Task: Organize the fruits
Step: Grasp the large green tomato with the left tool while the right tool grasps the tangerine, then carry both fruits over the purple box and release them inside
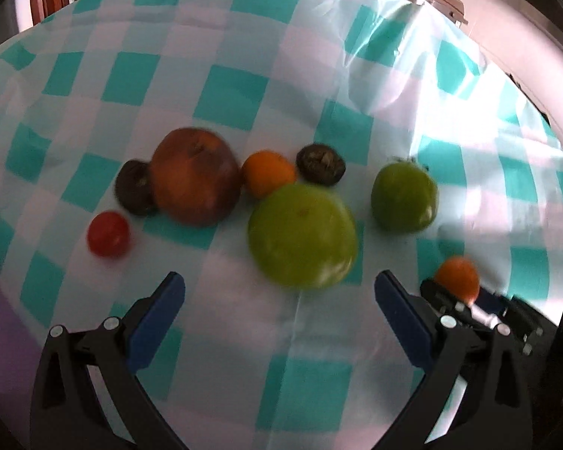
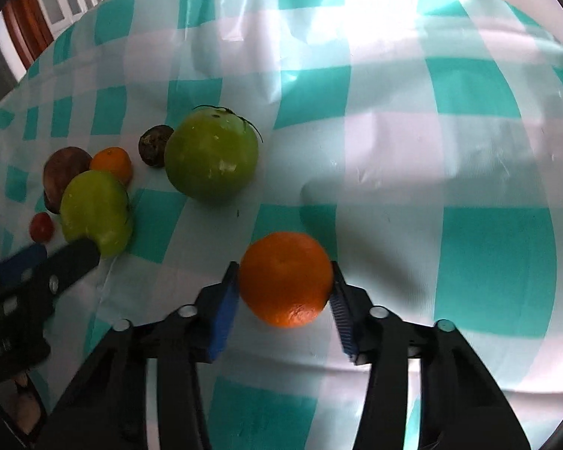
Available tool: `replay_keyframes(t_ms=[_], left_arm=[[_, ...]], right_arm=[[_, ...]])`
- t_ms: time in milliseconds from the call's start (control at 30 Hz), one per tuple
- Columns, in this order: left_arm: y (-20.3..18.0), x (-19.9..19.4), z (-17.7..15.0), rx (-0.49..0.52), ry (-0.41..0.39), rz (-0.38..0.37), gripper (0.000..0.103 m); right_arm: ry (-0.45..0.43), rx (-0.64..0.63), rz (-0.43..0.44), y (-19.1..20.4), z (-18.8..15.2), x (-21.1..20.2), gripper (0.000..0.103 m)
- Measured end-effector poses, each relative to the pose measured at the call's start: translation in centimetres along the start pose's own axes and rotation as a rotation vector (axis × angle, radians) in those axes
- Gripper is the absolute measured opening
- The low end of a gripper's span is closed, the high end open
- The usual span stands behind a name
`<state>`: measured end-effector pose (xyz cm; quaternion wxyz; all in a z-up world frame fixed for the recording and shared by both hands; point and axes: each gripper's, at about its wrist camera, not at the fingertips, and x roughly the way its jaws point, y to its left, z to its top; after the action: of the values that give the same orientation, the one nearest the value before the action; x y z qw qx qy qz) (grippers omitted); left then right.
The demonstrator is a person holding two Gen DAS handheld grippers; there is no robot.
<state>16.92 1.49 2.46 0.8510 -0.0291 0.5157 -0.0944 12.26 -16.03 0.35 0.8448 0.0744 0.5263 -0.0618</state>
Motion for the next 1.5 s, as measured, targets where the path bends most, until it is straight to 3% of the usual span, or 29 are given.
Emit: replay_keyframes(t_ms=[133, 200, 267, 367, 500, 567, 733, 967, 1200, 1333, 1500], left_arm=[[-0.8, 1.3, 1.4, -0.004, -0.012, 0.0, 0.1], [-1.2, 2.4, 2.0, 0.001, -0.006, 0.004, 0.094], [-1.5, 3.4, 2.2, 0.007, 0.014, -0.011, 0.082], [-1.8, 4.7, 2.1, 0.033, 0.037, 0.026, 0.077], [-3.1, 4.9, 1.3, 0.155, 0.005, 0.098, 0.075], [-2.9, 4.8, 1.4, 0.156, -0.009, 0.104, 0.068], [-2.5, 4.4, 1.5, 0.159, 0.029, 0.101, 0.067], [0.1, -0.6, -4.2, 0.119, 0.085, 0.101, 0.067], [1.2, -7.8, -13.6, 0.1, 0.121, 0.125, 0.067], [1.0, -10.6, -18.3, 0.094, 0.118, 0.146, 0.067], [0.6, -14.1, -21.9, 0.081, 0.072, 0.167, 0.067]], right_arm=[[-0.005, -0.006, -0.006, 0.2, -0.1, 0.0, 0.044], [-0.004, -0.006, -0.004, 0.2, -0.3, -0.1, 0.044], [-0.003, -0.006, 0.001, 0.2, -0.5, -0.2, 0.044], [-0.007, -0.026, 0.04, 0.2, -0.6, -0.3, 0.044], [-0.003, -0.051, 0.032, 0.5, -1.1, -0.4, 0.044], [0.003, -0.056, 0.033, 0.6, -1.3, -0.4, 0.044], [0.023, -0.073, 0.047, 0.6, -1.3, -0.7, 0.044], [0.052, -0.16, 0.103, 1.9, -6.5, -3.3, 0.044], [0.091, -0.307, 0.199, 3.7, -13.3, -6.7, 0.044], [0.085, -0.356, 0.233, 4.0, -14.6, -8.0, 0.044], [0.051, -0.398, 0.263, 2.8, -16.6, -11.1, 0.044]])
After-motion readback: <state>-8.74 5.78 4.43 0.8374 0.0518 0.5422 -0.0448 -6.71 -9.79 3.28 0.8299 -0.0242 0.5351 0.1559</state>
